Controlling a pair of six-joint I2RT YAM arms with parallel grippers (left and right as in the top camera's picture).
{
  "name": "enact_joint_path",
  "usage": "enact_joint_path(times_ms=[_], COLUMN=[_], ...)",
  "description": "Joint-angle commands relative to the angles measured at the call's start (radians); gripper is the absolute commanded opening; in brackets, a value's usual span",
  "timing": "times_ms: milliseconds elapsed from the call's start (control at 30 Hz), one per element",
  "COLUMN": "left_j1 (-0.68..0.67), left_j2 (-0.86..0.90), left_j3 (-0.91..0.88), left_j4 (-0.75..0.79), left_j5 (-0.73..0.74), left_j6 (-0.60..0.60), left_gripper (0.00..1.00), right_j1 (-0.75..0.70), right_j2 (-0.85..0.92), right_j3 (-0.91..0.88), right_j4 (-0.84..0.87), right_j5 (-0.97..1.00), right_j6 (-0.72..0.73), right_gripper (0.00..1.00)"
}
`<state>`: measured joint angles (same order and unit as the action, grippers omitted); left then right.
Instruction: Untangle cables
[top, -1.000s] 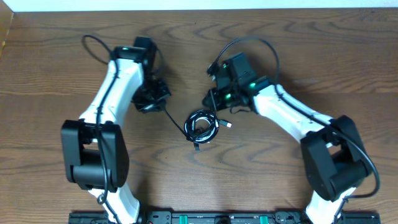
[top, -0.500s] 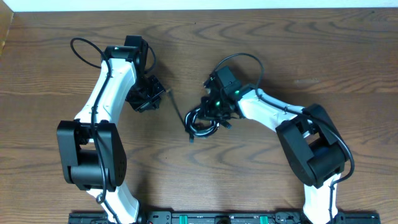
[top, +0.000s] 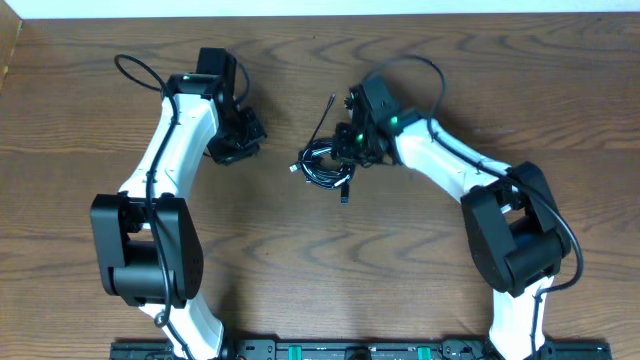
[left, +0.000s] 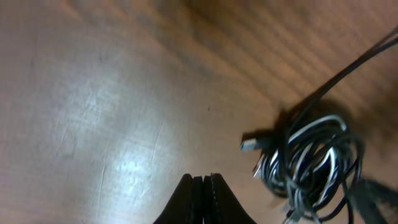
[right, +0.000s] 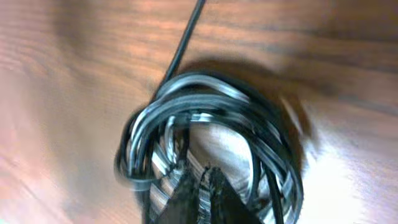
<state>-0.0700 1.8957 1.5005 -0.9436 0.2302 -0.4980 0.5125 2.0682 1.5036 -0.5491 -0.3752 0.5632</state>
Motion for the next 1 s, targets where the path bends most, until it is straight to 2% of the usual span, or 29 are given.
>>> enact_joint_path(times_ms=[0,100,200,267,333,367,400,467,500,567,667,800,900,967], left_j1=[0.007,-0.009,-0.035,-0.029,0.000,0.014,0.029,0.062,0.074,0.090,0.104,0.100,0.097,0.097], left_j2=[-0.011,-0.002,0.016,0.027,0.029,0.029,0.029,0.031,0.033,0.040,0.054,0.061,0.061,0.061], left_j3=[0.007,0.005,-0.014,-0.018,-0.018,-0.018,-0.018,-0.018,-0.018,-0.018,-0.019,-0.019,-0.019,-0.020], left_j4=[0.016,0.022,0.016,0.009,0.015,0.021,0.029,0.048,0.057,0.075,0.111,0.145,0.160,0.160], left_j5=[0.002,0.056,0.061,0.030,0.034,0.042,0.054,0.057,0.056,0.050,0.045,0.045,0.045,0.044], left_j6=[-0.058,-0.061,-0.058,-0.058,-0.079,-0.083,-0.083,-0.078,-0.074,-0.072,-0.068,-0.007,0.043,0.054], left_gripper=[0.08,0.08,0.08,0.12,0.17,0.21,0.22,0.22,0.22,0.22,0.22,0.22,0.22,0.22], right_j1=[0.002,-0.005,-0.016,-0.016,-0.006,-0.001,0.004,0.019,0.028,0.051,0.103,0.173,0.217,0.232], right_j2=[-0.048,-0.048,-0.048,-0.038,-0.028,-0.027,-0.026,-0.027,-0.027,-0.018,-0.001,0.031,0.068,0.089], right_j3=[0.179,0.263,0.283,0.282,0.282,0.282,0.282,0.282,0.282,0.282,0.281,0.280,0.280,0.280], right_j4=[-0.150,-0.228,-0.237,-0.237,-0.233,-0.227,-0.210,-0.192,-0.174,-0.171,-0.179,-0.174,-0.173,-0.171], right_j5=[0.061,0.115,0.021,-0.068,-0.072,-0.071,-0.067,-0.092,-0.111,-0.104,0.000,0.177,0.235,0.280], right_j6=[-0.339,-0.422,-0.532,-0.660,-0.771,-0.805,-0.829,-0.830,-0.832,-0.928,-1.044,-1.167,-1.277,-1.302], right_gripper=[0.09,0.16,0.18,0.28,0.36,0.51,0.85,0.86,0.79,0.71,0.52,0.39,0.39,0.38])
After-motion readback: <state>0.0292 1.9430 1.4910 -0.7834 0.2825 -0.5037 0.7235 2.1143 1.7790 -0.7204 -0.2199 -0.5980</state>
